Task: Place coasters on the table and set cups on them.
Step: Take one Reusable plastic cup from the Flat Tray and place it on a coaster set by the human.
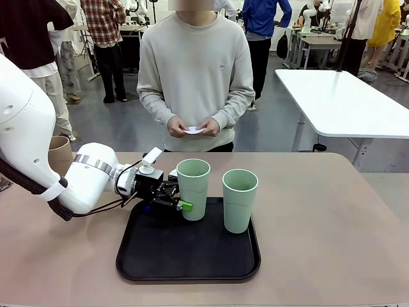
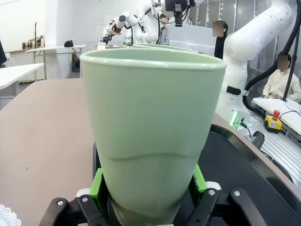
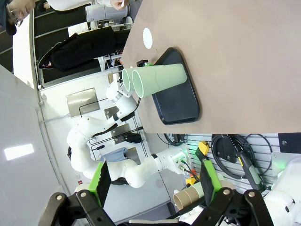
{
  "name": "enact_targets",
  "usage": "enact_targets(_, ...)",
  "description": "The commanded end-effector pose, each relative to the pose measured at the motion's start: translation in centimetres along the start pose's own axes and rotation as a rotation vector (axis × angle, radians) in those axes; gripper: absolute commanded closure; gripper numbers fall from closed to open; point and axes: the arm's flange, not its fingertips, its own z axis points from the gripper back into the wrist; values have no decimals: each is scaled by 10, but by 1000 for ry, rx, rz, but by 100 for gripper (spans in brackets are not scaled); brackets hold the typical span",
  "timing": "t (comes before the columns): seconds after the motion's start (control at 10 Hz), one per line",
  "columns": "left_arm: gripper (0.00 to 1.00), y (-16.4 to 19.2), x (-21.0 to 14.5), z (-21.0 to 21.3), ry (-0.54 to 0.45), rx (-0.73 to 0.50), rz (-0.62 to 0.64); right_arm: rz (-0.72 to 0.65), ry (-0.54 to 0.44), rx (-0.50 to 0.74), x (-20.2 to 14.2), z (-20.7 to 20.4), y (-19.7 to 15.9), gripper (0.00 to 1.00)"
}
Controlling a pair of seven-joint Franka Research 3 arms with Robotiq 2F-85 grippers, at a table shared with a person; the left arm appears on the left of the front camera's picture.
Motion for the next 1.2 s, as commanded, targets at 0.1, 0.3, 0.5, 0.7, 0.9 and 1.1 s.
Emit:
enact_targets(0.1, 76, -4, 4, 1, 5, -14, -49, 8, 2, 12, -1, 0, -1, 0)
enact_targets(0.3, 100, -3, 11, 5, 40, 26, -27, 8, 2, 12, -1, 0, -1, 0)
enact_targets(0.5, 77, -9, 29, 7, 73, 32, 2, 8, 2, 12, -1, 0, -1, 0)
enact_targets(0.7, 77, -13, 73, 9, 86, 51, 18, 8, 2, 12, -1, 0, -1, 0)
enact_targets(0.9, 77, -11, 113, 14, 83, 69, -1, 8, 2, 12, -1, 0, -1, 0)
enact_targets(1.1, 77, -3, 135, 21, 79, 98, 13, 8, 2, 12, -1, 0, -1, 0)
